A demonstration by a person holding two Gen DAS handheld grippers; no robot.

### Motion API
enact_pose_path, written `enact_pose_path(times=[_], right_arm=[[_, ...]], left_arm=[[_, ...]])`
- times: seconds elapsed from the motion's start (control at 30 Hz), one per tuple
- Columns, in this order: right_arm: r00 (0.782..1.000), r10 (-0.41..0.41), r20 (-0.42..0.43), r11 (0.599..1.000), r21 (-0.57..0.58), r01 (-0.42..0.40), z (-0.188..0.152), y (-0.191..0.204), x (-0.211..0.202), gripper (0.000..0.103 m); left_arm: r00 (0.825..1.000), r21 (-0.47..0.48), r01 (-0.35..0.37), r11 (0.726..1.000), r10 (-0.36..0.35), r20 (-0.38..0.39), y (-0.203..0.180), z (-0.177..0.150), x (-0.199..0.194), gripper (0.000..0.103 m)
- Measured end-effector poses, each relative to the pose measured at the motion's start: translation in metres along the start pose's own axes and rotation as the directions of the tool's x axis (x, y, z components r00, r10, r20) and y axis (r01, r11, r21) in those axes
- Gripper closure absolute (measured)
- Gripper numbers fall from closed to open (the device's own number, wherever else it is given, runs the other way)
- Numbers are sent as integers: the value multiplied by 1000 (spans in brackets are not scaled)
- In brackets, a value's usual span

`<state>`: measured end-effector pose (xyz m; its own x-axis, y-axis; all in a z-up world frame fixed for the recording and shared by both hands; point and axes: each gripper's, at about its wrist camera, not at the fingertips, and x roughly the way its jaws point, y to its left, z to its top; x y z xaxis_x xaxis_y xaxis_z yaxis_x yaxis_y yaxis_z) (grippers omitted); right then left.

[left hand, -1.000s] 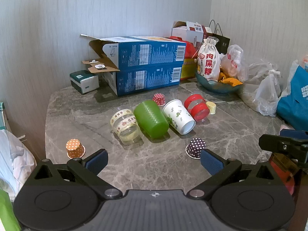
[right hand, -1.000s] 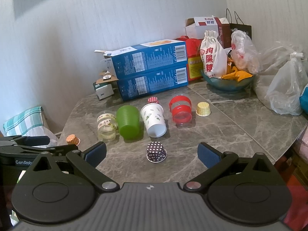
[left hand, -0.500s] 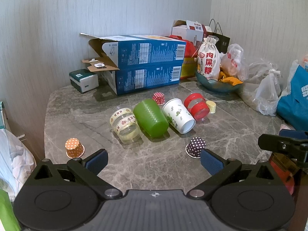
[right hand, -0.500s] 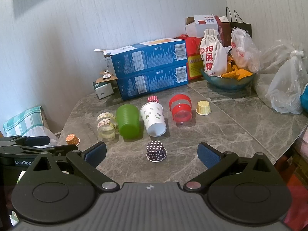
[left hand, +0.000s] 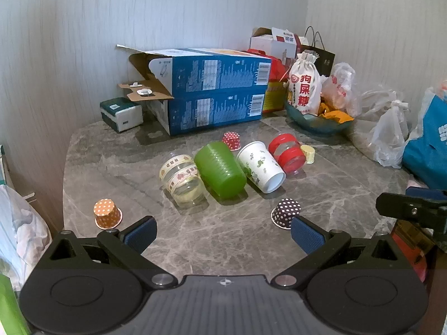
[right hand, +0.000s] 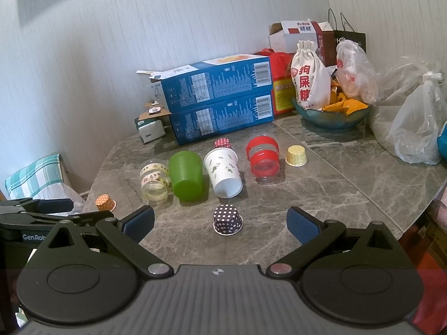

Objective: Flip cup upright

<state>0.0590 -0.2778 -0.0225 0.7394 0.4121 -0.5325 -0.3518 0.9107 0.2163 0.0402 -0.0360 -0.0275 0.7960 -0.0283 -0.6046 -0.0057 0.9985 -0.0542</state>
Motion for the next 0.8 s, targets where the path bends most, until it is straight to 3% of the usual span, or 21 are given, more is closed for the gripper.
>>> enact_pose_path(times=[0.13, 0.3, 0.4, 0.5, 0.63, 0.8], right_arm=[[1000, 7, -3, 1000, 1, -7, 3, 3, 4, 1], [999, 50, -20, 999, -12, -51, 9, 7, 16, 1], [995, 89, -48, 996, -14, -90, 14, 9, 32, 1], [990, 115, -87, 993, -26, -117, 23, 18, 56, 1], [973, 186, -136, 977, -79, -197, 43, 50, 98, 3], [950, 182, -254, 964, -142, -223, 63, 97, 170, 17]], left_arm=[[1000, -8, -8, 1000, 9, 12, 6, 0, 4, 0], [992, -36, -18, 999, 23, 123, 22, -4, -2, 0], [994, -20, -33, 999, 35, 103, 32, -4, 6, 0], [998, 3, -45, 999, 44, 51, 43, -10, 17, 0], [998, -84, -21, 996, 26, 55, 72, -21, 12, 0], [992, -102, -101, 990, 109, 69, 93, -26, -1, 0]])
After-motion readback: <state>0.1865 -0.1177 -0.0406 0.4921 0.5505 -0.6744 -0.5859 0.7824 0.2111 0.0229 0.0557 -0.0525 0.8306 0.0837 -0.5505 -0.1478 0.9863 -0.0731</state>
